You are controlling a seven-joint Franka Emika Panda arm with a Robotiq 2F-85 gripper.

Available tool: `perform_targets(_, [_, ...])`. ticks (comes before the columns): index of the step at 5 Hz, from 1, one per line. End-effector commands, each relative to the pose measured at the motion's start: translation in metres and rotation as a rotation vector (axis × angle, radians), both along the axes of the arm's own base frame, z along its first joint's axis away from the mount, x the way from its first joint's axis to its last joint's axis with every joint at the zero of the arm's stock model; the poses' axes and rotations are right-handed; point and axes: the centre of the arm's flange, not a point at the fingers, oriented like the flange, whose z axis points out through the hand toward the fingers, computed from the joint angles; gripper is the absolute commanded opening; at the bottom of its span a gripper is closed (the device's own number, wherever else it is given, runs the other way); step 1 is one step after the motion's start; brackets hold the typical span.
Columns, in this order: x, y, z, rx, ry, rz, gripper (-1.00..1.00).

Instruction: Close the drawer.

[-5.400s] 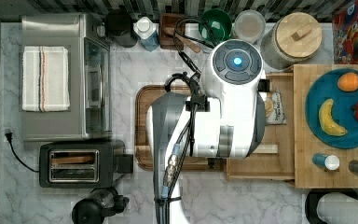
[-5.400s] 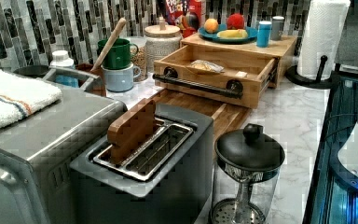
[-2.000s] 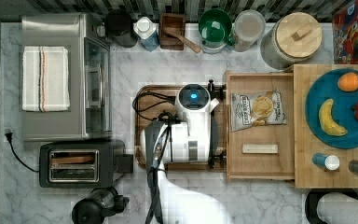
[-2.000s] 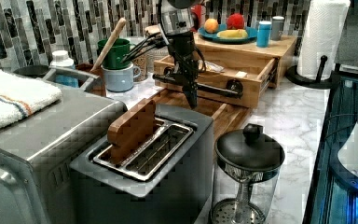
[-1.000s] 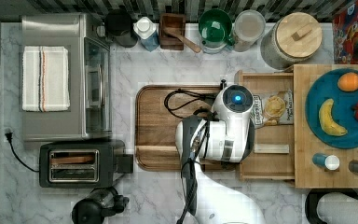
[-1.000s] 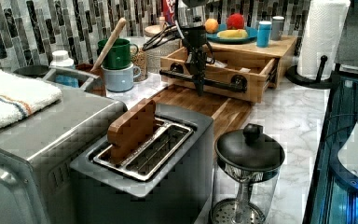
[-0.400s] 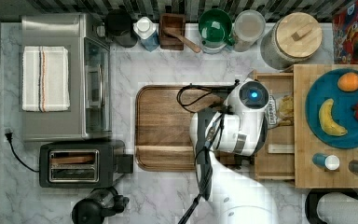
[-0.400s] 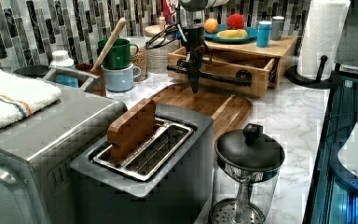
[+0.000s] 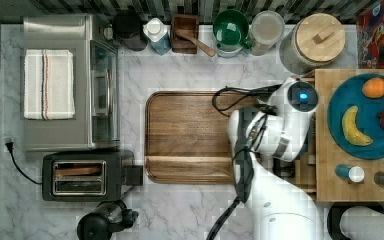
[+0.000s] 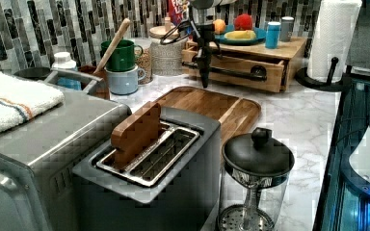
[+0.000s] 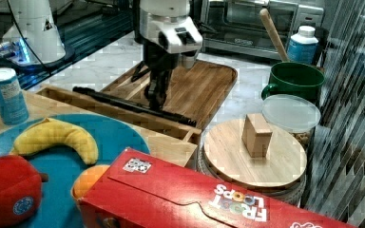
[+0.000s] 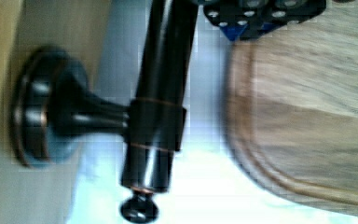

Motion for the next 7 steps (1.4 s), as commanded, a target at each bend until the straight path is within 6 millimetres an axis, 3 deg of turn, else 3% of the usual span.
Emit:
perform_targets(1, [-0.017,-0.195,0.104,-0.191,-0.132,-0.112,-1.0])
perform_targets(2, [-0.021,-0.206,0.096,-0.18,-0.165,-0.119,-1.0])
perform_targets(7, [-0.021,-0.206,0.096,-0.18,-0.165,-0.119,-1.0])
